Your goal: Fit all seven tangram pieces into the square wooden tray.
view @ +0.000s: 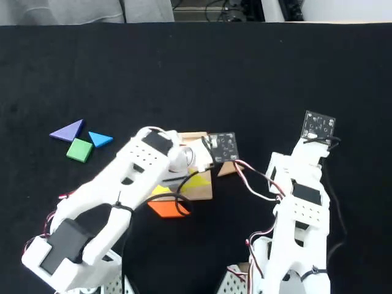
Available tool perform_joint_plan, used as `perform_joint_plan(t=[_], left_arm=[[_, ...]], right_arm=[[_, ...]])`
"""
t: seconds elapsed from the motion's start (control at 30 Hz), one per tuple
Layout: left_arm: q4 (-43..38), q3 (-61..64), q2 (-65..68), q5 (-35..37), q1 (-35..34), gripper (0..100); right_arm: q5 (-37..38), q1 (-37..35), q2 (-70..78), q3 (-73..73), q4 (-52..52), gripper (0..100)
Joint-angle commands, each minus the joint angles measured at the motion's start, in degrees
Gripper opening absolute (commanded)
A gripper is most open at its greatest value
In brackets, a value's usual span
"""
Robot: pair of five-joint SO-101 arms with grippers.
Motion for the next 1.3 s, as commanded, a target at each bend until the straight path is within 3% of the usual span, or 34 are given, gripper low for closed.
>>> perform_joint_plan(t=[0.0, 0.23, 0.47, 0.7, 0.97, 1.27], left_arm=[[-2.7, 1.5, -2.4, -3.1, 0.6, 21], [-2.8, 1.8, -2.4, -4.3, -0.6, 22], [-2.8, 1.9, -2.4, -4.1, -2.2, 37], [-2.9, 1.5, -2.8, -4.1, -2.7, 37], [-3.0, 0.7, -1.8, 0.8, -6.3, 37], [-11.2, 5.5, -1.1, 0.9, -5.8, 37]], right_arm=[[-0.4, 0.6, -1.5, -2.5, -1.1, 18.8], [-0.3, -1.3, -1.5, -2.2, -1.1, 18.8], [-0.3, -1.4, -1.5, -2.2, -1.1, 18.8], [-0.3, -1.4, -1.4, -2.2, -1.1, 18.8], [-0.3, -1.4, -1.5, -2.2, -1.1, 18.8], [-0.3, -1.4, -1.5, -2.2, -1.1, 18.8]])
